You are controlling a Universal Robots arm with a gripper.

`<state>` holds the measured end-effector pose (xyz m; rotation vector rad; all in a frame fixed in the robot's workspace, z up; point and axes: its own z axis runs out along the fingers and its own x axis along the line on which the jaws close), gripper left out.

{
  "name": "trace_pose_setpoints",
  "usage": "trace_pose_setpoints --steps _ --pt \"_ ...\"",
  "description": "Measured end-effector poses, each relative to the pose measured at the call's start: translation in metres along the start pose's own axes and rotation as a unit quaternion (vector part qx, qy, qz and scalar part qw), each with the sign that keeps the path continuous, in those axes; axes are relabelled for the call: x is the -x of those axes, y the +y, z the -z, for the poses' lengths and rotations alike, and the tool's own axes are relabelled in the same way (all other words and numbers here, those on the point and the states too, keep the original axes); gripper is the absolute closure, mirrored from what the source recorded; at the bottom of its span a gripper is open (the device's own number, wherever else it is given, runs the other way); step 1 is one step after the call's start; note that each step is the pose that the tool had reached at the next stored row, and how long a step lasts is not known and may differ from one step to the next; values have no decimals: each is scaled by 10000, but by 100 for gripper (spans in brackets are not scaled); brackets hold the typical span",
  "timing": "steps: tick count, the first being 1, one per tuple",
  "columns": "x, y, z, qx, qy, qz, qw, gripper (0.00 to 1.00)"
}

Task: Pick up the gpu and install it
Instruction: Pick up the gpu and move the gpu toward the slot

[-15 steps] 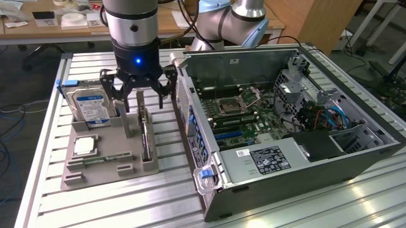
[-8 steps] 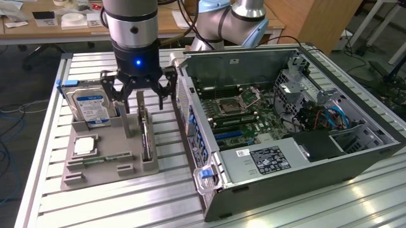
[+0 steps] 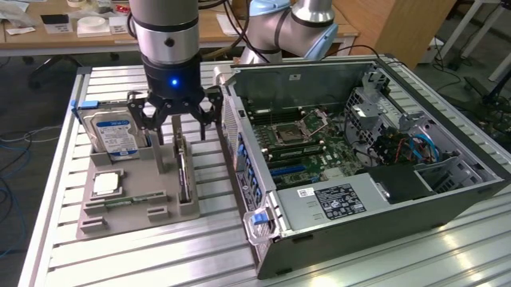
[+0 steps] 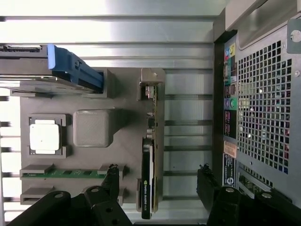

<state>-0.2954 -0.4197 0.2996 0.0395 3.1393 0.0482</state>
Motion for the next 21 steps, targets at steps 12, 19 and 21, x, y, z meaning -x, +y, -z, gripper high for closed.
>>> trace_pose_setpoints --steps 12,19,21 --pt "0 -4 -59 0 0 0 10000 24" --pt "0 -5 -84 0 0 0 10000 24" --pt "0 -6 -91 0 0 0 10000 24"
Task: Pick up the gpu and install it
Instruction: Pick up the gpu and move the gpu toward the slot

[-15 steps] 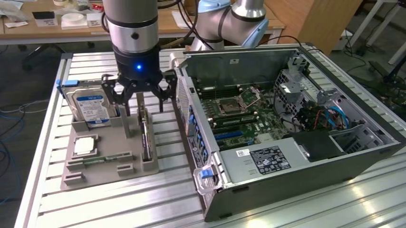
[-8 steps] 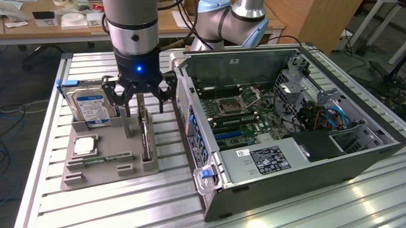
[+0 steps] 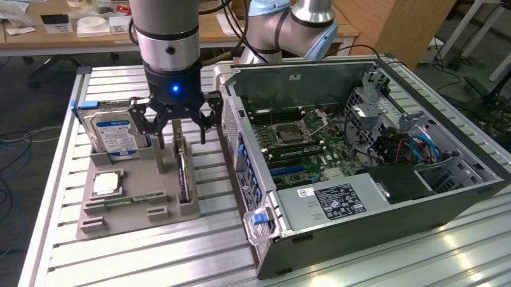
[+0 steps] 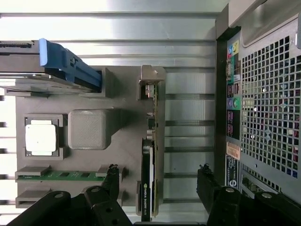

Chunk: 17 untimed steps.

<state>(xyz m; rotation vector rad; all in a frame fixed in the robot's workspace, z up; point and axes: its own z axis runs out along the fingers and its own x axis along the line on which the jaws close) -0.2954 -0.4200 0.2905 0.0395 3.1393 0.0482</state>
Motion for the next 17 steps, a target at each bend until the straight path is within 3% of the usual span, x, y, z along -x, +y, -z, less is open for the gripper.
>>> trace_pose_setpoints --steps 17 --pt "0 -3 -70 0 0 0 10000 24"
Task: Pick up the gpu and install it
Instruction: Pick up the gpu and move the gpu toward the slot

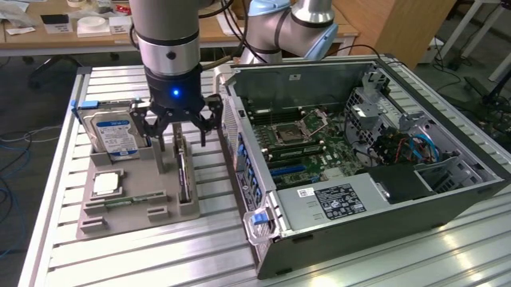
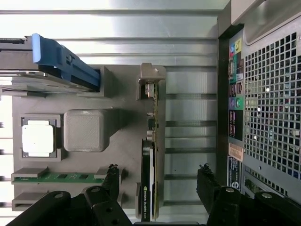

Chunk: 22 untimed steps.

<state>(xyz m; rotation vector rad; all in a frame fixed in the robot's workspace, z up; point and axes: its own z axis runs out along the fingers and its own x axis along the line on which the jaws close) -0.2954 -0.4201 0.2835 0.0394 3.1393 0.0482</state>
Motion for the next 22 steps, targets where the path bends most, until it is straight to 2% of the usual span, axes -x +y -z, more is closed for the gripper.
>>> trace_pose_setpoints --steps 22 --pt "-5 -57 -102 2 -4 5 10000 24"
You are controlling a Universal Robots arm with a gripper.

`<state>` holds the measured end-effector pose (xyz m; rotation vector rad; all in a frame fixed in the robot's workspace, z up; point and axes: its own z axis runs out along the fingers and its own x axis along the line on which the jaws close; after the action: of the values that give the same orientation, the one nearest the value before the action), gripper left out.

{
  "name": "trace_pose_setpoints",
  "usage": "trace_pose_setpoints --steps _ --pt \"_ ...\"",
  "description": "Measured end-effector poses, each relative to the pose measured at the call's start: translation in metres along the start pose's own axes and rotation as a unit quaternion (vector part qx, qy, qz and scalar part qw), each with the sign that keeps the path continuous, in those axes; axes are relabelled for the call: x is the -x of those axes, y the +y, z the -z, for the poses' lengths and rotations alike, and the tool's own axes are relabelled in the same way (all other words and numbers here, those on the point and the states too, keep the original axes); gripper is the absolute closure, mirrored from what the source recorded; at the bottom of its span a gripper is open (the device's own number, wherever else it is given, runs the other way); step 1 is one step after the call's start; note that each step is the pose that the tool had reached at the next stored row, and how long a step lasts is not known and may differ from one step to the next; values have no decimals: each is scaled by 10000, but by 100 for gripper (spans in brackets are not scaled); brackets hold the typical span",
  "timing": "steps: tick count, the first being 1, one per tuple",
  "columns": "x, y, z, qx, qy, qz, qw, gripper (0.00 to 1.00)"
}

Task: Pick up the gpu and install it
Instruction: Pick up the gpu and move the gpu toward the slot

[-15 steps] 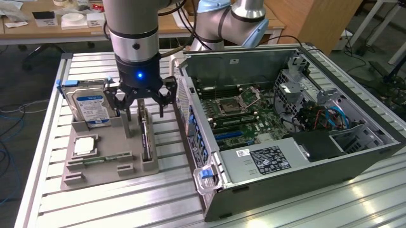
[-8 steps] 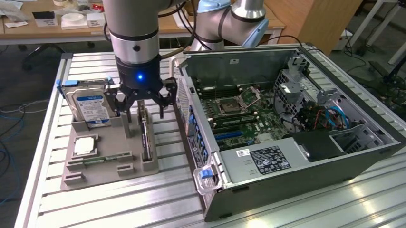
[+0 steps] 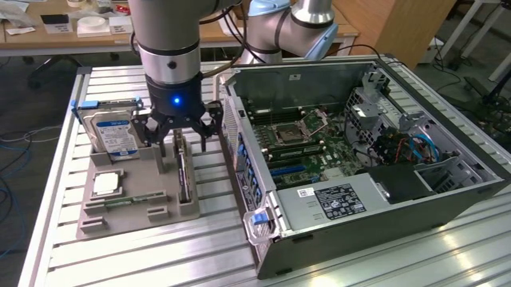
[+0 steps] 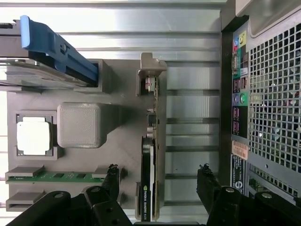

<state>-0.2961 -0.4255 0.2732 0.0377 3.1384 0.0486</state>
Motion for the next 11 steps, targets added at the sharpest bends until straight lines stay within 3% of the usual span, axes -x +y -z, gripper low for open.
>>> trace_pose_setpoints --steps 11 --pt "-2 -49 -65 2 -6 9 10000 24"
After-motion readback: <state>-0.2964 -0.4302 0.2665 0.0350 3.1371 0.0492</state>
